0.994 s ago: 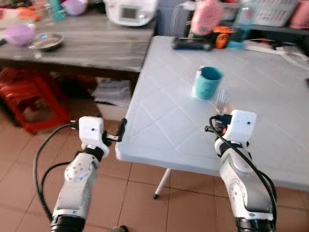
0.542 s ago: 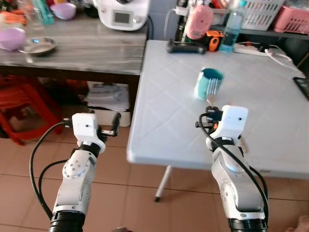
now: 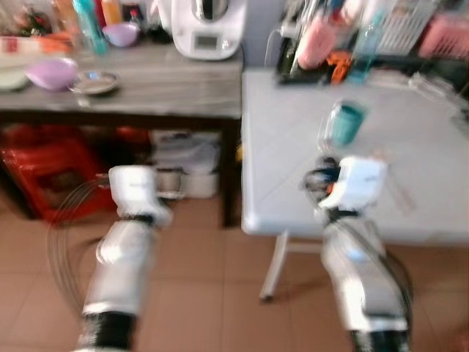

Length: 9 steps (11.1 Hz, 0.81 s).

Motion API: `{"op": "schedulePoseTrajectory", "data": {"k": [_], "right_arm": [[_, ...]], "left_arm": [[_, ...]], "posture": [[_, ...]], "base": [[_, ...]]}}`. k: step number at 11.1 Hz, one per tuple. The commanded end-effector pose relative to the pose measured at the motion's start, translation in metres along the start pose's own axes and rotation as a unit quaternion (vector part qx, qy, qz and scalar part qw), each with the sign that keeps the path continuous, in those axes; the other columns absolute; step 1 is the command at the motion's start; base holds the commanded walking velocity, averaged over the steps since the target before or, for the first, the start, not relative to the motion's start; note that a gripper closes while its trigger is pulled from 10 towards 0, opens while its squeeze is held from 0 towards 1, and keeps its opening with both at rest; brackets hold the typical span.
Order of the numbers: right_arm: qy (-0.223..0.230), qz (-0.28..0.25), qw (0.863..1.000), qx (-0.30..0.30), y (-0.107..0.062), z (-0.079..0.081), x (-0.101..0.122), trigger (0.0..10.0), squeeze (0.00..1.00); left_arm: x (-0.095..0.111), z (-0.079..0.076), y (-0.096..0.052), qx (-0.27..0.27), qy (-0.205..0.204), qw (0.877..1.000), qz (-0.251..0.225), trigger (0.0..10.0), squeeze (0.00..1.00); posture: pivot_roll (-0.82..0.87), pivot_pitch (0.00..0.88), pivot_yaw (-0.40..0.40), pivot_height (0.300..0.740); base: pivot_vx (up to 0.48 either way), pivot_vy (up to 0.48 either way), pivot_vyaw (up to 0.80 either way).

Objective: Setting the table

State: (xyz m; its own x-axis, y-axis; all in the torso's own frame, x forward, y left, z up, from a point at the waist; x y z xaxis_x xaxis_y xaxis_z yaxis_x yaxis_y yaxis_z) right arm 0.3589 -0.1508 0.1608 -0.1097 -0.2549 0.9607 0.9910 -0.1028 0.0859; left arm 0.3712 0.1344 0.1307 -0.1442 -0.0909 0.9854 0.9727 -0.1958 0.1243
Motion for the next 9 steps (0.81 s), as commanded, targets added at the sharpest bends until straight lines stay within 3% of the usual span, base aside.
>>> {"op": "schedulePoseTrajectory", "data": {"k": [1, 6, 9], "right_arm": [[0.004, -0.014, 1.000, 0.008, 0.0016, 0.0065, 0.0064, 10.0, 0.00], [0.008, -0.023, 1.000, 0.000, 0.0027, 0.0040, 0.0060, 10.0, 0.00], [0.002, -0.028, 1.000, -0.002, 0.0009, -0.0005, 0.0071, 10.0, 0.00]], "left_arm": [[0.0038, 0.0080, 0.0009, 0.007, 0.013, 1.000, -0.007, 10.0, 0.00], [0.0048, 0.0009, 0.0053, -0.004, 0.011, 1.000, -0.009, 10.0, 0.00], [0.0061, 0.0024, 0.0086, 0.000, 0.012, 1.000, -0.011, 10.0, 0.00]], "posture": [[0.08, 0.037, -0.027, 0.740], [0.08, 0.026, -0.003, 0.740], [0.08, 0.026, -0.007, 0.740]], "base": [[0.000, 0.450, -0.49], [0.000, 0.449, -0.57], [0.000, 0.456, 0.00]]}}
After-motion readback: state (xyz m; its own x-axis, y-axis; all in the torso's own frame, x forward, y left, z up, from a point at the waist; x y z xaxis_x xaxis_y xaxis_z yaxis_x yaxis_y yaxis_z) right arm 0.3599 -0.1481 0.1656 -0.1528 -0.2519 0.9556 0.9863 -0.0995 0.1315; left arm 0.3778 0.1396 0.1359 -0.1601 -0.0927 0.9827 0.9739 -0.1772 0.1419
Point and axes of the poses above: a point about 5 cm out from each wrist's last joint towards the gripper, its own y axis pointing out of the wrist towards the gripper, its own x axis along the axis of the wrist's last joint, z = x × y, the point moved 6 cm from there along y, pointing out of the wrist towards the gripper, and after that the axes turned 12 degrees about y, right-handed, at the moved point
